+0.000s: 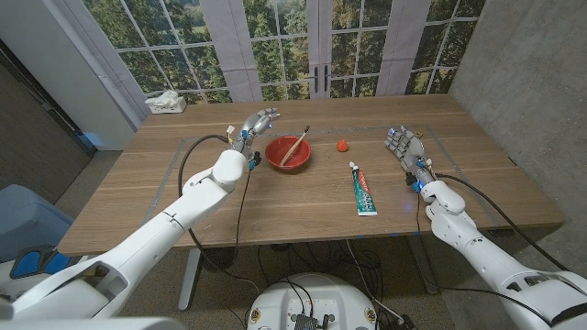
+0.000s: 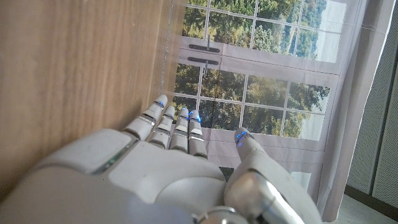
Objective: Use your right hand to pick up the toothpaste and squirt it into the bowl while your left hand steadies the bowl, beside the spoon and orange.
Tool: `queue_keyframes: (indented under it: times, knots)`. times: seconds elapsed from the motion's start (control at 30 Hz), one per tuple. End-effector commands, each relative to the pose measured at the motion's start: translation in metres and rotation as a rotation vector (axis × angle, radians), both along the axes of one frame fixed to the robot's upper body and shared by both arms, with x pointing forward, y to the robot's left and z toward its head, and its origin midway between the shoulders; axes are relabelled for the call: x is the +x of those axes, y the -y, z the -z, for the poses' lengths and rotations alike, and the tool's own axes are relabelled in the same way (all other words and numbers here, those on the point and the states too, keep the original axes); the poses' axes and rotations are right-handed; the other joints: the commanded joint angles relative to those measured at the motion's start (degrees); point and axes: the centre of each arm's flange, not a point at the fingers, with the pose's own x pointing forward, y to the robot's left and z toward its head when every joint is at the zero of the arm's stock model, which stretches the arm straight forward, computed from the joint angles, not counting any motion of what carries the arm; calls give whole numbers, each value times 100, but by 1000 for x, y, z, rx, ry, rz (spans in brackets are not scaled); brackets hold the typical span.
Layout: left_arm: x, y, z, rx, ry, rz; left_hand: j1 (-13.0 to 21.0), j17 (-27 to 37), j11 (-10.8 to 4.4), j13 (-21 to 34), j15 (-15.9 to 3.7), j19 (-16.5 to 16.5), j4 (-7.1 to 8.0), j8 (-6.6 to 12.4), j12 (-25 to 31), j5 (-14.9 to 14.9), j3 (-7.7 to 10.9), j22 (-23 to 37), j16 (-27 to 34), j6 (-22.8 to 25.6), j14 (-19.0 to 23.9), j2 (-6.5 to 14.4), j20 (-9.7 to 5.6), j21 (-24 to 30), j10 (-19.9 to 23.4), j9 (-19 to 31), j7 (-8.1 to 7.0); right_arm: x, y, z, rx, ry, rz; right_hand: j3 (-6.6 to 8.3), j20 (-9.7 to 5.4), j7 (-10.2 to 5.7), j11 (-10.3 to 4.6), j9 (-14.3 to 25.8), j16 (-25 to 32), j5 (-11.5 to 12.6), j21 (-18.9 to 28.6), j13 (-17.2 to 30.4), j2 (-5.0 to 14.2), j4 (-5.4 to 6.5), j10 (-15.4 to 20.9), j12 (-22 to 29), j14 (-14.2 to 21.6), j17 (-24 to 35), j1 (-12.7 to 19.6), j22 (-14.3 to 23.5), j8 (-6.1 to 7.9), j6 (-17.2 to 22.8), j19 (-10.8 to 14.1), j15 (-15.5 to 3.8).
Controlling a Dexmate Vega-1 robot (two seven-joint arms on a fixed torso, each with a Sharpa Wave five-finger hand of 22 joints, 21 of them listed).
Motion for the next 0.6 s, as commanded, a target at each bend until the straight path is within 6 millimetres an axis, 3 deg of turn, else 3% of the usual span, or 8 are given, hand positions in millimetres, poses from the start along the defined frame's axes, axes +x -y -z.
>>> queue_keyframes:
  times: [0.03, 0.23, 0.6]
  knots:
    - [-9, 11, -9, 107, 22, -99, 284, 22, -65, 17, -188, 166, -22, 30, 44, -5, 1, 25, 93, 166, 281, -40, -32, 72, 264, 32, 20, -8, 4, 6, 15, 11, 9, 5, 4, 20, 2, 13, 22, -4, 18, 31, -16, -45, 56, -19, 59, -1, 62, 24, -13, 60, 28, 13]
    - [-12, 18, -12, 157, 34, -156, 785, 45, -139, 27, -361, 444, -21, 70, 84, -10, -81, 43, 189, 527, 746, -131, -93, 163, 718, 40, 48, -11, 6, 8, 22, 16, 12, -4, 10, 15, 16, 14, 18, -5, 16, 32, -16, -53, 79, -18, 63, -3, 56, 25, -15, 78, 35, 15]
    - [-12, 27, -16, 216, 17, -218, 1384, 74, -217, 34, -508, 806, -24, 102, 145, -15, -208, 67, 282, 979, 1140, -189, -210, 313, 1259, 49, 76, -15, 10, 12, 29, 22, 18, -22, 13, 28, 15, 15, 16, -6, 10, 33, -13, -68, 103, -25, 85, -8, 45, 25, -19, 113, 42, 31]
